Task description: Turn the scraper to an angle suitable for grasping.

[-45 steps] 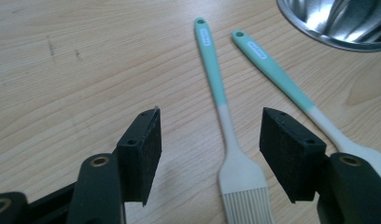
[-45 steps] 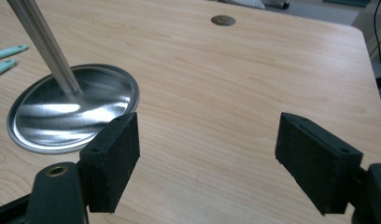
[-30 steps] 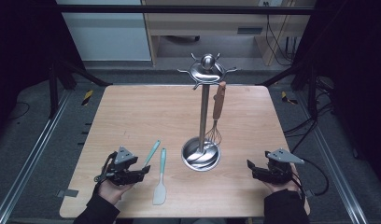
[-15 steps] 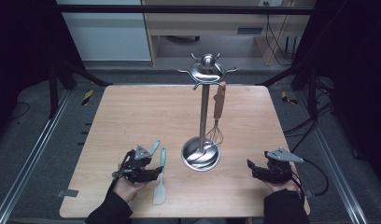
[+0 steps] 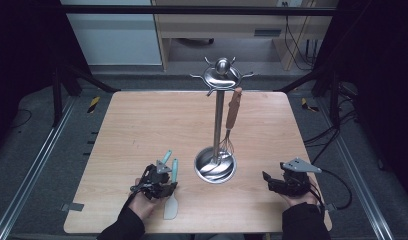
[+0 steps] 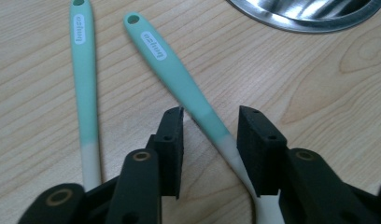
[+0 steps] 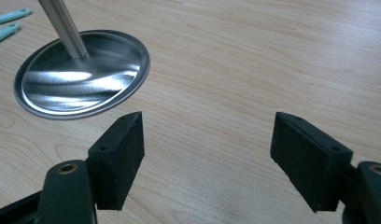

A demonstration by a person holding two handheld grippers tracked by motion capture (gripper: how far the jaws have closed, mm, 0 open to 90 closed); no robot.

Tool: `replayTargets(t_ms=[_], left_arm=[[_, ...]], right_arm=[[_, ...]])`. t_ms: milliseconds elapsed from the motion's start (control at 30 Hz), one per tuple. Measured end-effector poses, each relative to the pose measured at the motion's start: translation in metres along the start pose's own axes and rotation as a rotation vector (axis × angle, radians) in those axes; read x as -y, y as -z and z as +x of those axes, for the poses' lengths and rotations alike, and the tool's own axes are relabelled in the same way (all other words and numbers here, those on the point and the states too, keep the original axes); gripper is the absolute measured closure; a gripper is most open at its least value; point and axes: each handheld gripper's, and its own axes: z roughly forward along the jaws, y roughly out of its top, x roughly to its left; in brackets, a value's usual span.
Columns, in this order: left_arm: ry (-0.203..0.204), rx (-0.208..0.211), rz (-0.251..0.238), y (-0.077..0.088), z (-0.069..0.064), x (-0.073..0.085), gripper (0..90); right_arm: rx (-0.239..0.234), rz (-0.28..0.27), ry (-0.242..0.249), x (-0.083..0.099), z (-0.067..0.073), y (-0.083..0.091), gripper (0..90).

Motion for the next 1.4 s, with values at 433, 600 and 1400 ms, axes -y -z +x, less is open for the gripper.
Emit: replayTargets(t_ms=[433, 600, 1400], left_arm=[[0.044, -0.043, 0.029, -0.004, -0.012, -0.001, 71.3], [0.051, -0.029, 0.042, -0.003, -0.010, -0.002, 73.0], [0.068, 0.005, 0.080, 0.009, 0.010, 0.009, 71.5]], right_arm=[[0.006, 0.008, -0.005, 0.000, -0.001, -0.001, 25.9], [0.003, 0.010, -0.018, 0.000, -0.001, 0.000, 25.7], [0.010, 0.008, -0.004, 0.000, -0.003, 0.000, 25.5]])
